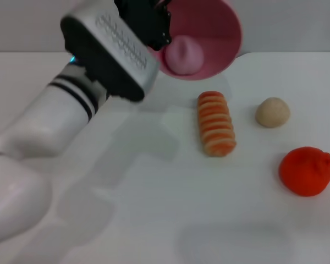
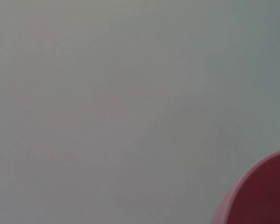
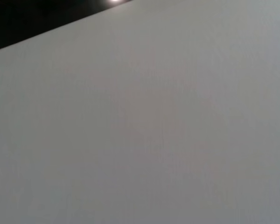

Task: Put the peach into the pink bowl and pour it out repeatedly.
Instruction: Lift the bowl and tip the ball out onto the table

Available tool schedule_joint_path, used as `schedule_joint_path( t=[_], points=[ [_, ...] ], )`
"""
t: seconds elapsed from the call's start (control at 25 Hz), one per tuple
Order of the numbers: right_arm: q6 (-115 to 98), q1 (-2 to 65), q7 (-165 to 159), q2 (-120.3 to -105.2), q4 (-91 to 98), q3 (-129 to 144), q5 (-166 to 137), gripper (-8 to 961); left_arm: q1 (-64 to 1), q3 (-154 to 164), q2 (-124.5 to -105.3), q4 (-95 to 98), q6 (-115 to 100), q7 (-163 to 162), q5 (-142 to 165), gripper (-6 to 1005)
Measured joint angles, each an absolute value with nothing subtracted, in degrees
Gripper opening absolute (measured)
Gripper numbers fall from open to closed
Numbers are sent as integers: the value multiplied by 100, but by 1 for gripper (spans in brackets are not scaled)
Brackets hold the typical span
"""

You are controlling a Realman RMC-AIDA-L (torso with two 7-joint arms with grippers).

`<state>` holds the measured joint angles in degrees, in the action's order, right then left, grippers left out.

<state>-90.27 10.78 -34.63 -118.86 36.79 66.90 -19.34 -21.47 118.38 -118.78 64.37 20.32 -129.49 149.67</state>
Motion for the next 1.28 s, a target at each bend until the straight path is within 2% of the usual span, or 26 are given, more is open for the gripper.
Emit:
schedule_joint_path(
  t=[0.56, 1.28],
  points=[
    [-9071, 1144, -3604, -11890, 3583, 6736, -1976, 416, -1989, 12494, -11901, 5899, 3871, -12498, 14811, 44],
    [-9034, 1157, -3604, -11892, 3561, 6805, -1981, 404, -2026, 12542, -11888, 5833, 3991, -12510, 14674, 44]
  ],
)
